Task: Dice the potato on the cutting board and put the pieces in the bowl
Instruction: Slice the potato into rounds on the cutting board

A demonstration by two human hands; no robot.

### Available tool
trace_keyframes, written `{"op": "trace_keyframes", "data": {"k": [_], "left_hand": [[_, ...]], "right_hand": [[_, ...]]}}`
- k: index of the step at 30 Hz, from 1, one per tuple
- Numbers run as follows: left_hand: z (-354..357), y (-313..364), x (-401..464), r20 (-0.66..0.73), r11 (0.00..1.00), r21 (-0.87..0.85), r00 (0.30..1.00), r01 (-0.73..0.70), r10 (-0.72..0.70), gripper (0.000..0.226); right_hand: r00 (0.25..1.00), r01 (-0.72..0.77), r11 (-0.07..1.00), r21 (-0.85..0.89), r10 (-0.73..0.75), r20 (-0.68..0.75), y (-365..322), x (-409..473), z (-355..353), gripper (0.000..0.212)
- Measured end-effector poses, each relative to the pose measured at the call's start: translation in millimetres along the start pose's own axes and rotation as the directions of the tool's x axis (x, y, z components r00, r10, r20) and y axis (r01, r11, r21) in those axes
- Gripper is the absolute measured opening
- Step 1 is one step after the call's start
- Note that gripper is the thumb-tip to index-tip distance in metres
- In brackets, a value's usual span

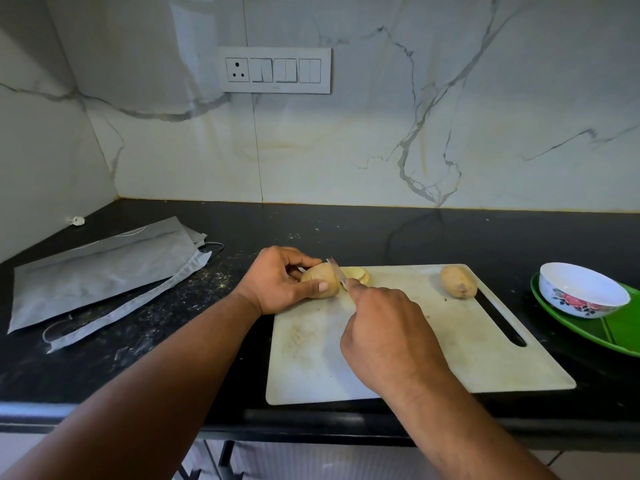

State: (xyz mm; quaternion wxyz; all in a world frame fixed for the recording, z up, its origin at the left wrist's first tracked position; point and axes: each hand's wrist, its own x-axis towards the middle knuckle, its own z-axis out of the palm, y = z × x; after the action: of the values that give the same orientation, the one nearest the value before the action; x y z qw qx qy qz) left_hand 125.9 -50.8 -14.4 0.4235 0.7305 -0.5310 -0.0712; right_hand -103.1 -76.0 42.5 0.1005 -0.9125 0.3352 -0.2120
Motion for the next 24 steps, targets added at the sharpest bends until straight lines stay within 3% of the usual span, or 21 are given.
{"op": "trace_keyframes", "data": {"k": [8, 15, 20, 24], "left_hand": [[0, 4, 0, 0.009, 0.997, -0.058, 0.999, 0.043, -0.043, 0.039], [3, 4, -1, 0.001, 0.996, -0.076, 0.999, 0.045, -0.045, 0.038], [2, 3, 0, 0.013, 0.988, -0.131, 0.997, 0.077, -0.076, 0.038], [3, 5, -1, 0.014, 0.989, -0.123, 0.996, 0.085, -0.084, 0.034]], "right_hand": [[1.0, 0.02, 0.997, -0.075, -0.019, 0.01, -3, 5, 5, 0.052], [0.997, -0.008, 0.997, -0.079, 0.015, 0.08, -15, 32, 23, 0.028], [0.999, -0.007, 0.999, -0.05, 0.01, 0.052, -13, 22, 25, 0.028], [0.993, -0.028, 0.997, -0.071, 0.036, 0.114, -12, 4, 27, 0.025]]}}
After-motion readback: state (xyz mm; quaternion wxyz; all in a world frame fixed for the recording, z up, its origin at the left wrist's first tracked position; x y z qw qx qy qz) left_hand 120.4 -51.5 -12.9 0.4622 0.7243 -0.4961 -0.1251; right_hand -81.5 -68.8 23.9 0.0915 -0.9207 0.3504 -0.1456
